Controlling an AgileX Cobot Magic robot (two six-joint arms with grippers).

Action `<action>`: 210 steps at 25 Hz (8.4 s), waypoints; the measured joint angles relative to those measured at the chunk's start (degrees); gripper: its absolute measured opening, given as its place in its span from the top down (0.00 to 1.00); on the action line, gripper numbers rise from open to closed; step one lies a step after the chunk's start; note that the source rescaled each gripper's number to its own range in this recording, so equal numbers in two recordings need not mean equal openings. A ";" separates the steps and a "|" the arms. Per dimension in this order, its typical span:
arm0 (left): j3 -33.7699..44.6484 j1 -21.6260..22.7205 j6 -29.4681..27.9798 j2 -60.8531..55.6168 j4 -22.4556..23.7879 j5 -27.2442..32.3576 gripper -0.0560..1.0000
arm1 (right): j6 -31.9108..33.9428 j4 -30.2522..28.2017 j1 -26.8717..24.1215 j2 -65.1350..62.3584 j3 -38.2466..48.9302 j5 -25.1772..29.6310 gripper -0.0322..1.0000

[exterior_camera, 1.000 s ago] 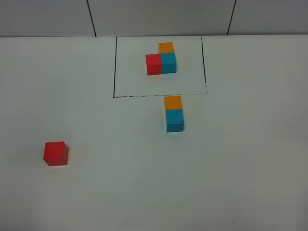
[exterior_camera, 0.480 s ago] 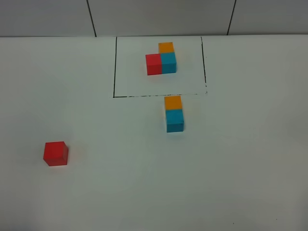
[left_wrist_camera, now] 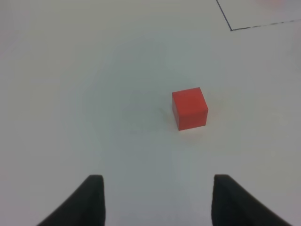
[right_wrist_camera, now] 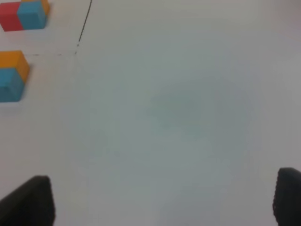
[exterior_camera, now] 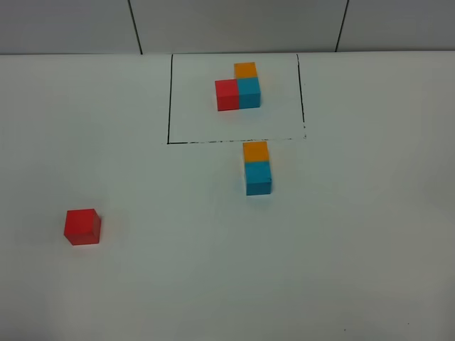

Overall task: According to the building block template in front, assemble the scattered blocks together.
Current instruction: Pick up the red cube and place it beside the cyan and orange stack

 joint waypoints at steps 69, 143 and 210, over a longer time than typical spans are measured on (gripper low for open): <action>-19.86 -8.00 -12.51 98.48 -4.56 -25.41 0.15 | 0.00 0.00 0.00 0.00 0.00 0.00 0.20; -64.58 -33.07 47.18 128.23 3.28 -6.56 0.94 | 0.00 0.05 0.00 0.00 0.00 0.00 0.25; -64.58 -35.41 41.57 129.96 4.38 -15.04 0.94 | 0.00 0.05 0.00 0.00 0.00 0.00 0.26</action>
